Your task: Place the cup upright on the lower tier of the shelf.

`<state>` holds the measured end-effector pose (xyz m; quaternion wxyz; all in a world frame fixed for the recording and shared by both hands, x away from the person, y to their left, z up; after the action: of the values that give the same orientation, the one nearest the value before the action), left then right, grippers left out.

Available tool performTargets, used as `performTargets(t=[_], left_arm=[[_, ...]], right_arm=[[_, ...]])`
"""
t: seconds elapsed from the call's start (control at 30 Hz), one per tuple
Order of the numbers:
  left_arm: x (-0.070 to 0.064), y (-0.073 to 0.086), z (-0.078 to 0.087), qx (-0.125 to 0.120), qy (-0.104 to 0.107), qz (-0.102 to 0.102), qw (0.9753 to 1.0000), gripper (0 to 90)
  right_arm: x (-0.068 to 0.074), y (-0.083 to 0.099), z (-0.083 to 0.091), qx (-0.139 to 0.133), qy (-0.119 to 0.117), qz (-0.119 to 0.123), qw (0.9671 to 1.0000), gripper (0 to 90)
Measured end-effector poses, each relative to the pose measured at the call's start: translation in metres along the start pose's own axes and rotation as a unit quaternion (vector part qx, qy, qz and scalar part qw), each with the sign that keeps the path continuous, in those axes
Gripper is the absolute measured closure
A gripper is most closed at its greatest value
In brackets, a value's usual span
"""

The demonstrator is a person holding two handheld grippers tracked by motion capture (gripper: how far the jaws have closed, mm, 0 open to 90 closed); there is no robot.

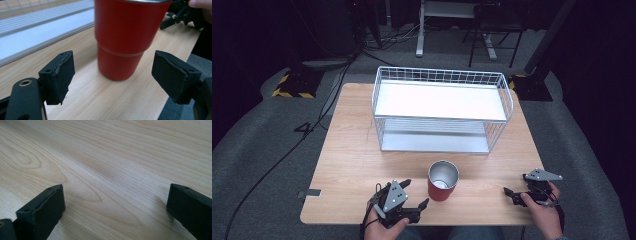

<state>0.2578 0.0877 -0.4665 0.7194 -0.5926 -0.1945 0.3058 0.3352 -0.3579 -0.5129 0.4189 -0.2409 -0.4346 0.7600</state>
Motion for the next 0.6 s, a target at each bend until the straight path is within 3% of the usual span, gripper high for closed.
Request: performTargets(t=[0.27, 0.6], left_arm=[[-0.012, 0.006, -0.015, 0.005, 0.013, -0.004, 0.9999, 16.9], [-0.017, 0.013, -0.033, -0.010, -0.009, -0.005, 0.9999, 16.4]], right_arm=[[0.000, 0.000, 0.000, 0.000, 0.000, 0.000, 1.0000, 1.7], [0.000, 0.000, 0.000, 0.001, -0.001, 0.001, 1.0000, 1.4]])
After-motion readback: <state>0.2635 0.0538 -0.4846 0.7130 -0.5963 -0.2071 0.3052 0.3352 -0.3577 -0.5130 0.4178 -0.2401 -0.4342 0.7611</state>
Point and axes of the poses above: each handheld gripper's, and its own axes: z roughly backward along the jaws, y roughly out of its underside, x roughly to its left, the point moved 1 cm from there along -z, roughly forward along the jaws, and after that the axes turned 14 degrees about -x, right-handed, at the moved point
